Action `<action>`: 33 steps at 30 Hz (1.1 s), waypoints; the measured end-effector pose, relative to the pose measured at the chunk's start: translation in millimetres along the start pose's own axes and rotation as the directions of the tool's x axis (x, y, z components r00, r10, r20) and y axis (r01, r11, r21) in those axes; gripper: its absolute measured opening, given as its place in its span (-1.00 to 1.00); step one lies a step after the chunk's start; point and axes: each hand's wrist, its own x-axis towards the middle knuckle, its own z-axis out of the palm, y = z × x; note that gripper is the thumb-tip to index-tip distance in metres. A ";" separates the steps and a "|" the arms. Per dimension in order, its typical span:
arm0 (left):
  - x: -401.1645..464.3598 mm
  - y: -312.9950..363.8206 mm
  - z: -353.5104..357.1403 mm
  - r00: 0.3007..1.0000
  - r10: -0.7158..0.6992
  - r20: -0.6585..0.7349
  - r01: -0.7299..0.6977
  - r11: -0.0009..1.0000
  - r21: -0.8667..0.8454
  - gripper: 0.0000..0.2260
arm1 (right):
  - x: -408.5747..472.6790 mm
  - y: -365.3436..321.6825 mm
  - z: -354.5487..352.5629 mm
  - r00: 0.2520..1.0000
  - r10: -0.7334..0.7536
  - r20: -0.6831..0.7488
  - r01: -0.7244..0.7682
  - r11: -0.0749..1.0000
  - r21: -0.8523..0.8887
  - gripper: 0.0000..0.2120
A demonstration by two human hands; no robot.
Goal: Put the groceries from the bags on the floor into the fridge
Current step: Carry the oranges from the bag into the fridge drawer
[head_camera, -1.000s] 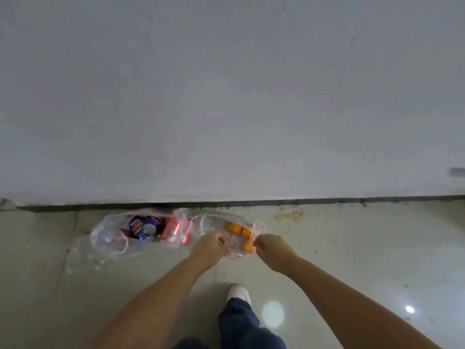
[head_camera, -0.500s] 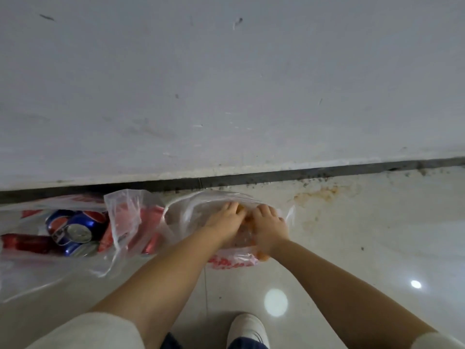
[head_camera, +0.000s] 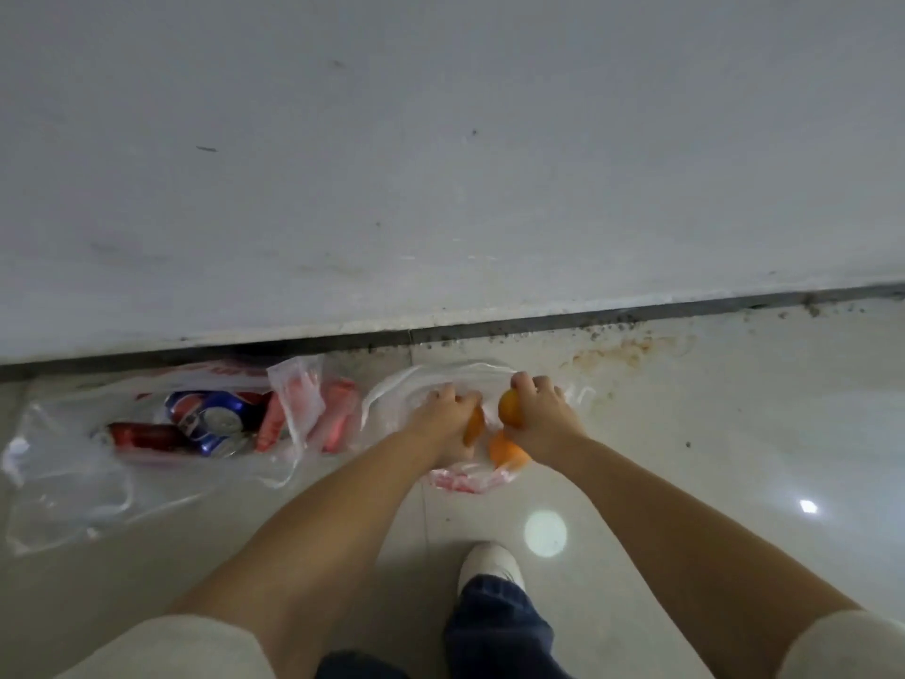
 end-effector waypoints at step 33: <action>-566.0 614.0 -141.8 0.596 0.764 0.248 -0.768 0.454 0.451 -0.37 | -858.0 132.2 -235.0 0.512 0.772 -0.377 -0.345 0.587 0.732 -0.42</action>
